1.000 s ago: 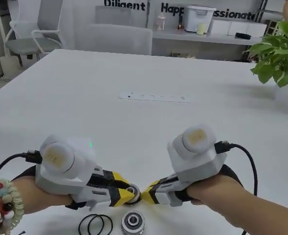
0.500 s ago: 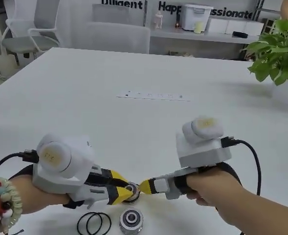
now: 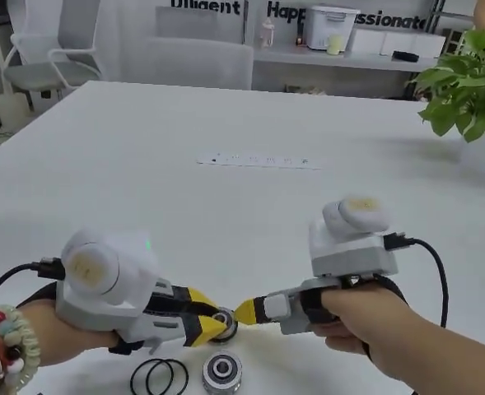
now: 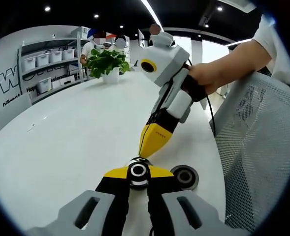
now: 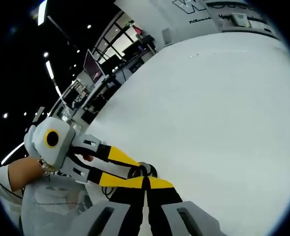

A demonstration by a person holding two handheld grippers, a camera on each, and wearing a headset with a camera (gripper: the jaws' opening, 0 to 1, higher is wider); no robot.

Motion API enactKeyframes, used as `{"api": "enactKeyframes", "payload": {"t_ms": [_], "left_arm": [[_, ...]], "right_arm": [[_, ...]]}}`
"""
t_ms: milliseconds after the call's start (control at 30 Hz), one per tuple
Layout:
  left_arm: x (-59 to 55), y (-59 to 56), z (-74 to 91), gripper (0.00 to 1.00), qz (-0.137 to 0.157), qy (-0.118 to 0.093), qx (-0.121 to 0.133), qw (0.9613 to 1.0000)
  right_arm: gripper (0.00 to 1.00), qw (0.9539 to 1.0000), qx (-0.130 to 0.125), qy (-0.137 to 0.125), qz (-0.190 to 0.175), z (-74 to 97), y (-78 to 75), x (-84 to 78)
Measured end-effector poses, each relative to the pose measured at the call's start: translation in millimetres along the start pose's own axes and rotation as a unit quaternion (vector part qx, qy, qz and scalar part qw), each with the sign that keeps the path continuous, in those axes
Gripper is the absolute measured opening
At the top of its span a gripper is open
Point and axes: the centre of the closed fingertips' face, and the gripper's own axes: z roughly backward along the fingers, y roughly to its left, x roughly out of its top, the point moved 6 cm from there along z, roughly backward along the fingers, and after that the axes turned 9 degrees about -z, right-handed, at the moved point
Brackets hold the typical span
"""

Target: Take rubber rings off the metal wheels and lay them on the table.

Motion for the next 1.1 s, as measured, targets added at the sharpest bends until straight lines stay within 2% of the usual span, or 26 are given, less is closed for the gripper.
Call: {"api": "enactKeyframes", "payload": {"t_ms": [1100], "left_arm": [[0.7, -1.4, -2.2, 0.09, 0.000, -0.004, 0.000, 1.0000]], "right_arm": [[0.00, 0.9993, -0.003, 0.009, 0.037, -0.2, 7.7, -1.6]]}}
